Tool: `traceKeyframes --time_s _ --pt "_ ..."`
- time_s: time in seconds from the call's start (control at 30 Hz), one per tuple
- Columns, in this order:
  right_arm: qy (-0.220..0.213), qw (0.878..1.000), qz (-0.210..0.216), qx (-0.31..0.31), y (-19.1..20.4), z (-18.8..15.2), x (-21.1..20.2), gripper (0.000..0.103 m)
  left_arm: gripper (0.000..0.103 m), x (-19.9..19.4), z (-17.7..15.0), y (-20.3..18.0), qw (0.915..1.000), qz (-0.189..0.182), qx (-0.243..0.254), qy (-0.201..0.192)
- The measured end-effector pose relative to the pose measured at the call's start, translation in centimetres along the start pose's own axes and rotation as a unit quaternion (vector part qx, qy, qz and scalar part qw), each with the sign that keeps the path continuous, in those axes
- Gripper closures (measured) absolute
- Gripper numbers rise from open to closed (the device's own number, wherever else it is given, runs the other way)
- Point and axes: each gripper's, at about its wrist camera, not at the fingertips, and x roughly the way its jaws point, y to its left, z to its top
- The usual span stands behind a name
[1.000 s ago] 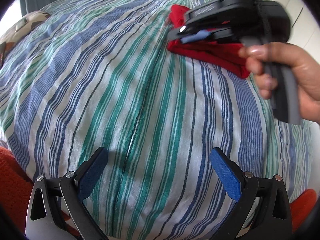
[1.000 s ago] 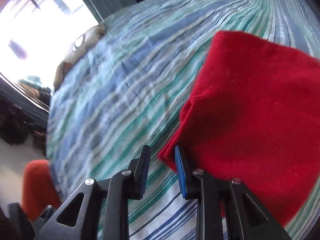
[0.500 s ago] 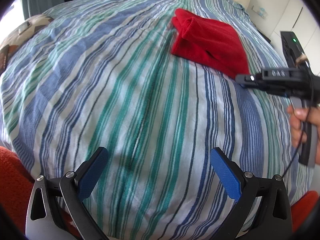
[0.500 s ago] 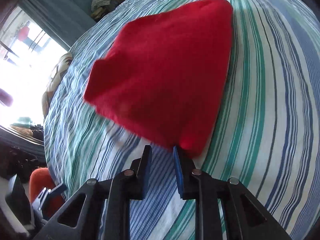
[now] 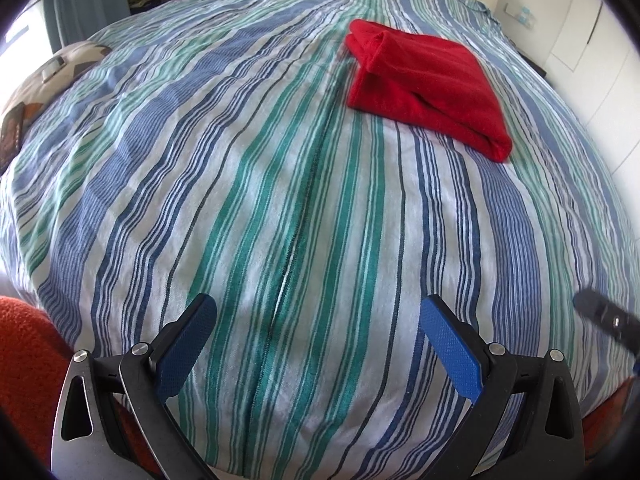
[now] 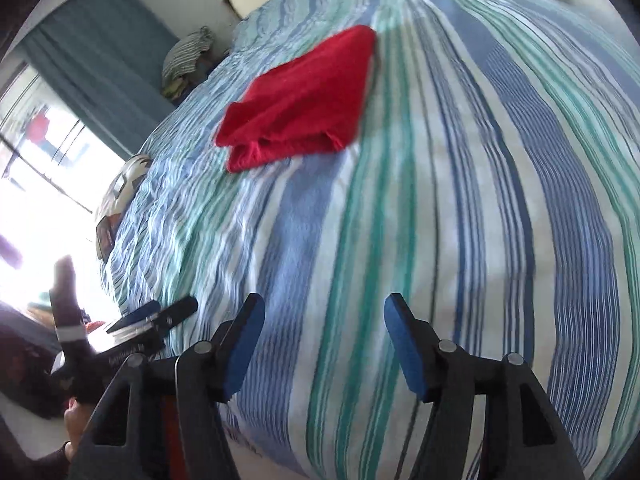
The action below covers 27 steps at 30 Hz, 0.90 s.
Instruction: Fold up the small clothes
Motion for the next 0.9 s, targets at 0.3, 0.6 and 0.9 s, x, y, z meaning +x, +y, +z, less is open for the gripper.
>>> traceKeyframes --time_s 0.3,0.6,0.9 --pt "0.003 1.0 -0.013 -0.002 -0.5 -1.3 -0.6 0.04 0.001 0.1 -0.3 -0.6 0.9998 0.012 0.019 0.003" --pt "-0.006 1.0 -0.017 -0.001 0.0 -1.7 -0.1 0.04 0.001 0.0 0.0 -1.1 0.9995 -0.003 0.024 0.02" --pt "-0.065 0.997 -0.019 -0.025 -0.1 10.1 1.0 0.037 0.001 0.5 18.5 -0.8 0.9933 -0.111 -0.02 -0.027"
